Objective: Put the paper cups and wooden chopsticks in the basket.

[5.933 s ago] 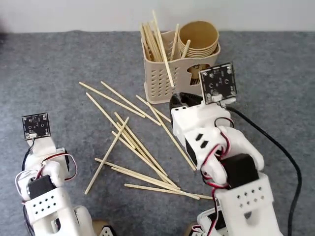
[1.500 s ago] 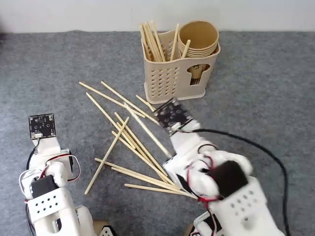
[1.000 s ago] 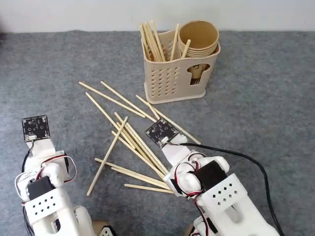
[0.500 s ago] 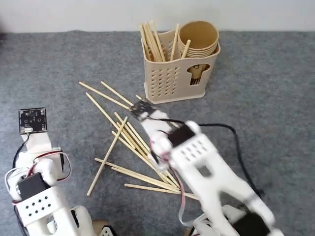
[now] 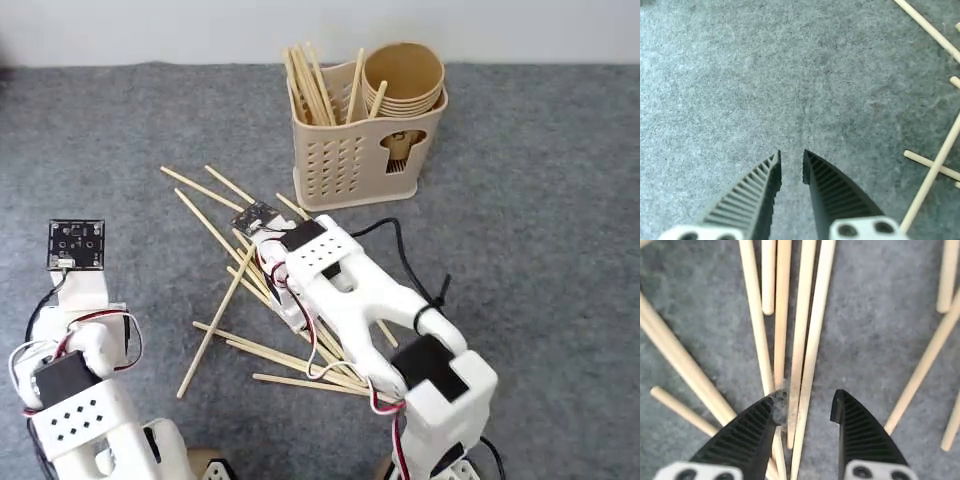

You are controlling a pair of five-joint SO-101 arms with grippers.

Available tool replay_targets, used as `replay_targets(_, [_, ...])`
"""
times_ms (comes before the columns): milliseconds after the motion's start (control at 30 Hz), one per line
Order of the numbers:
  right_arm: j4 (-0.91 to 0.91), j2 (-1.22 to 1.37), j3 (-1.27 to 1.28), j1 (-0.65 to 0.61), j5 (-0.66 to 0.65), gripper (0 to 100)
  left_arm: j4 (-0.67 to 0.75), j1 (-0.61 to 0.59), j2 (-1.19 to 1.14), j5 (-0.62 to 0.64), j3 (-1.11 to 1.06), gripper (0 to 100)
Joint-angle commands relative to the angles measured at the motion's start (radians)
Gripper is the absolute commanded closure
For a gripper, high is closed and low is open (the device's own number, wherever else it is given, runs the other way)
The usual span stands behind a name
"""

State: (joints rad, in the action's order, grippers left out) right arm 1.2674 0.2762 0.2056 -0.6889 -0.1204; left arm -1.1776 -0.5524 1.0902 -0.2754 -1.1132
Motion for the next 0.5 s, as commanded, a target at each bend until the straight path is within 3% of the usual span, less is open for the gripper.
replay_targets(0, [-0.013,0.01,-0.063,-0.038,0.009,83.3,-0.006,-0.006,0.017,-0.009,0.058,93])
replay_targets(467, [-0.13,0.151,-0.066,-0.058,0.055,86.0,-0.006,-0.006,0.017,-0.009,0.053,93])
